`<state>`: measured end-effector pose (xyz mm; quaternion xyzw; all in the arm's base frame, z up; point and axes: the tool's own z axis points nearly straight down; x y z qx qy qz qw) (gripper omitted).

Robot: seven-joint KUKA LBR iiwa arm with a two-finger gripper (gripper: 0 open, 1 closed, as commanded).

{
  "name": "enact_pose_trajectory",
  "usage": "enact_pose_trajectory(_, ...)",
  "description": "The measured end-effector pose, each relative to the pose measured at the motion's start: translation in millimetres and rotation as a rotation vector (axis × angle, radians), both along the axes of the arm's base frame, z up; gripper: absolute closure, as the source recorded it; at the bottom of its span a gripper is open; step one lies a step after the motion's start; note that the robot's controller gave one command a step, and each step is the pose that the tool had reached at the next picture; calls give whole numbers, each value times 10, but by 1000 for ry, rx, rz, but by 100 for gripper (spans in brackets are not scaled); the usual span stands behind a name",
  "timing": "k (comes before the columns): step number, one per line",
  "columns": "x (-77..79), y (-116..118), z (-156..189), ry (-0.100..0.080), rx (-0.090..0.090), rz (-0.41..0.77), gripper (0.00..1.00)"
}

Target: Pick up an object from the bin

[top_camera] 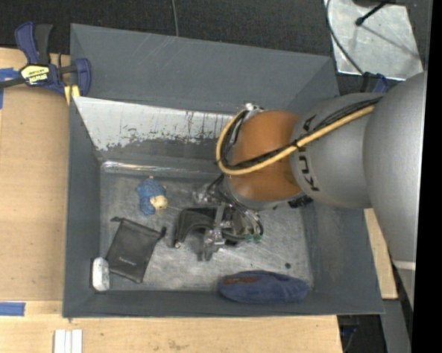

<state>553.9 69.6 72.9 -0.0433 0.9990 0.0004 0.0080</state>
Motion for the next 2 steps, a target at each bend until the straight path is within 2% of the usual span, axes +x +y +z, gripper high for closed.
enact_pose_trajectory(1, 26, -2, 44, -8, 2, -2, 100)
enact_pose_trajectory(2, 74, -252, 1722, 11, -3, 121, 100)
